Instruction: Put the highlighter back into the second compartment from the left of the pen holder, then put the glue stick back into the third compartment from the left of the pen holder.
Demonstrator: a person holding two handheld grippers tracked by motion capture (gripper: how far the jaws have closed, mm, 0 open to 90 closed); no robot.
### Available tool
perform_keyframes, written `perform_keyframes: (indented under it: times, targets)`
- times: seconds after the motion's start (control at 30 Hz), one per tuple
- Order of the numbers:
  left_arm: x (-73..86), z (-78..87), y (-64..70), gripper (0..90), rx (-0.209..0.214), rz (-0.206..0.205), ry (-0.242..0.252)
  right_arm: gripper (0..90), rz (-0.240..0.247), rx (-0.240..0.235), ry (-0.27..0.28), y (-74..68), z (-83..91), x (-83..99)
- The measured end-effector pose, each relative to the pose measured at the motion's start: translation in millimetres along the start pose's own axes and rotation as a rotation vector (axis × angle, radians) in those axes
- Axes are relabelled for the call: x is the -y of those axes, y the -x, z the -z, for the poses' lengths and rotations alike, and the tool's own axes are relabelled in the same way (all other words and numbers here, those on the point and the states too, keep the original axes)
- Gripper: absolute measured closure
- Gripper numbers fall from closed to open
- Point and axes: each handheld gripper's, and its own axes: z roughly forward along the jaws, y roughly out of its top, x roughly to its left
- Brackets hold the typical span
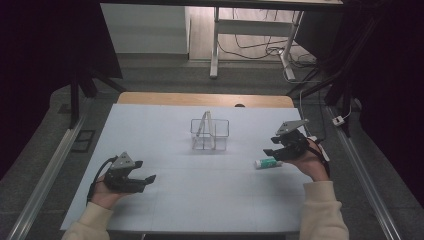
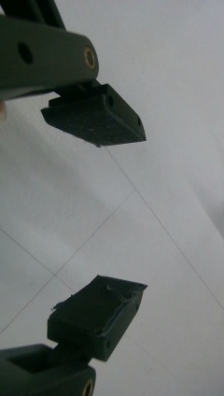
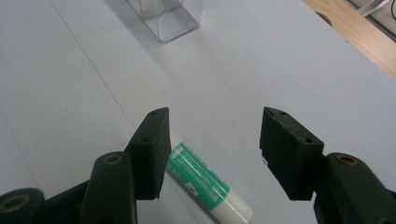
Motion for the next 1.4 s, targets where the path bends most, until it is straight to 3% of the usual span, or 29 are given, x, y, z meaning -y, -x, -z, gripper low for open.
perform_keyframes:
  times: [0.2,0.5,1.03,1.4]
  targets:
    - [0.3,-0.1,-0.3,24.5,0.003,0.002,-0.001,41.7,-0.016,0.006,-0.035,8.0,1.3,10.8]
    - [0.2,-0.5,0.2,24.5,0.003,0.001,-0.003,40.1,-0.031,-0.033,-0.079,20.7,-0.5,26.3]
    - [0.4,-0.7,-0.2,24.5,0.003,0.0,-0.005,39.4,-0.035,-0.05,-0.163,26.8,-15.1,37.8]
    - [0.4,-1.6,0.3,24.5,0.004,-0.003,-0.01,36.8,0.028,-0.086,-0.227,23.9,-28.8,38.5]
